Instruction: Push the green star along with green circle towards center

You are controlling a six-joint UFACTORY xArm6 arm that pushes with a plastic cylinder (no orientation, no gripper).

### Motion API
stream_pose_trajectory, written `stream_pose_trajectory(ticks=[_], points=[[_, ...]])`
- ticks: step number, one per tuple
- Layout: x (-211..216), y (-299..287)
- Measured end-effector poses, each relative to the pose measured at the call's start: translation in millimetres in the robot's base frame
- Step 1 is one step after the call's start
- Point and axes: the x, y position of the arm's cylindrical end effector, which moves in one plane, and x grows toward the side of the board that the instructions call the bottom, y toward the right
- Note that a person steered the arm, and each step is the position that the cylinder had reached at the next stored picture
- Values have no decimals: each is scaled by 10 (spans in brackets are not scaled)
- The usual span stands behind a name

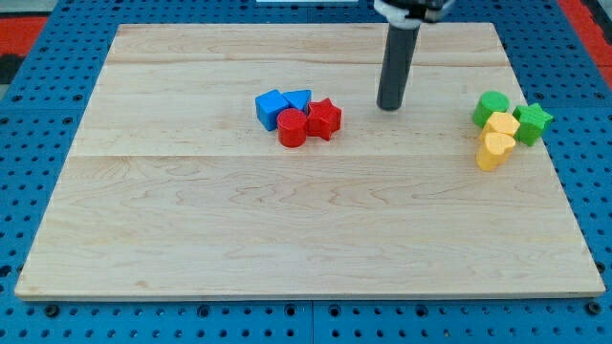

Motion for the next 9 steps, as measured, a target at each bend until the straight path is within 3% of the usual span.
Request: stream_pose_trajectory(ticks=[1, 2, 4, 7, 8, 9], points=[[-501, 469], [-590, 1246], [-353, 2099], [-174, 2339], [511, 2248], [552, 2334]])
